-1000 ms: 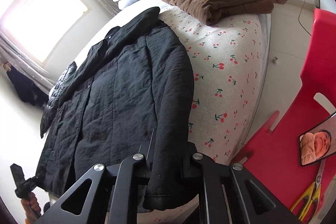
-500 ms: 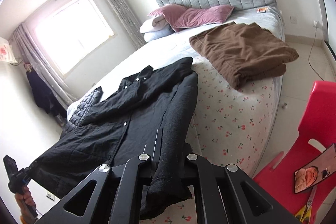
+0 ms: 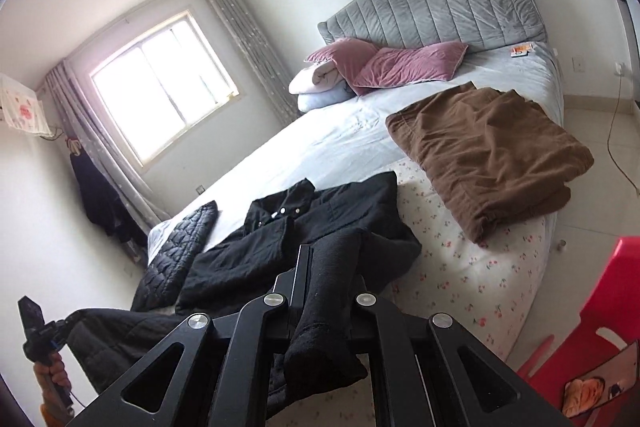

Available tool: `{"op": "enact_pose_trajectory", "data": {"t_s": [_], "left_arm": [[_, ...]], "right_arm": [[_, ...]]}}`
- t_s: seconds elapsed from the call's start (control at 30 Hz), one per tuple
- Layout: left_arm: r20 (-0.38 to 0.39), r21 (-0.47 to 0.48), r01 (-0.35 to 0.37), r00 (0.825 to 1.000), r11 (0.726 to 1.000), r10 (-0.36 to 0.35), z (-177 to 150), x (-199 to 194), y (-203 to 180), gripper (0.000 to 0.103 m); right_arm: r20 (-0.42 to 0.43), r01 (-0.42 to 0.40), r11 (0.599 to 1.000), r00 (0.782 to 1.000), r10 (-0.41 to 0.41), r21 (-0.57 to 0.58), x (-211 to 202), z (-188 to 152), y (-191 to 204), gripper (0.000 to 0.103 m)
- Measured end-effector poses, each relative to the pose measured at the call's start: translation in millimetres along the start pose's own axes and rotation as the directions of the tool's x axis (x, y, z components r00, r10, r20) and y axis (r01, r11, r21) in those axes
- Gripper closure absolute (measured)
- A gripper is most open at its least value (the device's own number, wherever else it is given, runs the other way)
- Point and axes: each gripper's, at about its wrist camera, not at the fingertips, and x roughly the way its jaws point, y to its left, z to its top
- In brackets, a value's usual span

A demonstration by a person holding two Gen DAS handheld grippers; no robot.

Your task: Fold large clothes

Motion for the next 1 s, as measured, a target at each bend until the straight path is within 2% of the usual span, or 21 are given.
{"op": "enact_pose_trajectory", "data": {"t_s": [0.17,0.33,0.47,0.6,0.67,0.7,0.77,0.8,0.87,0.93,1.0], "left_arm": [[0.038,0.027,-0.097,0.995,0.995,0.096,78,70,9,0.095],[0.006,0.037,-0.196,0.981,0.980,0.196,134,167,31,0.095],[-0.048,0.028,-0.252,0.966,0.967,0.253,148,247,62,0.091],[-0.136,0.036,-0.310,0.940,0.950,0.312,137,318,93,0.089],[-0.220,0.036,-0.324,0.920,0.945,0.324,128,344,104,0.078],[-0.252,0.026,-0.312,0.917,0.950,0.309,124,351,108,0.075],[-0.269,-0.001,-0.253,0.932,0.968,0.243,120,348,111,0.062],[-0.261,-0.012,-0.223,0.942,0.975,0.213,120,342,110,0.060],[-0.221,-0.019,-0.175,0.961,0.984,0.167,125,323,107,0.028],[-0.144,0.010,-0.171,0.975,0.985,0.170,134,304,102,0.018],[-0.109,0.068,-0.191,0.974,0.979,0.198,140,293,98,0.017]], "right_arm": [[0.043,0.018,0.999,0.999,-0.017,-0.030,74,67,14,0.097],[0.027,0.070,0.997,0.997,-0.069,-0.040,180,114,11,0.096],[-0.027,0.127,0.991,0.991,-0.129,-0.048,265,119,-9,0.095],[-0.141,0.173,0.985,0.975,-0.174,-0.024,348,109,-38,0.087],[-0.192,0.161,0.987,0.969,-0.153,0.027,371,101,-55,0.080],[-0.209,0.138,0.988,0.970,-0.122,0.064,375,98,-62,0.072],[-0.222,0.087,0.988,0.973,-0.056,0.129,377,98,-72,0.061],[-0.216,0.061,0.987,0.976,-0.028,0.146,374,100,-75,0.054],[-0.198,0.036,0.988,0.980,-0.005,0.152,366,107,-77,0.046],[-0.161,0.045,0.989,0.987,-0.022,0.142,355,119,-78,0.035],[-0.132,0.069,0.991,0.990,-0.054,0.113,347,128,-79,0.034]]}}
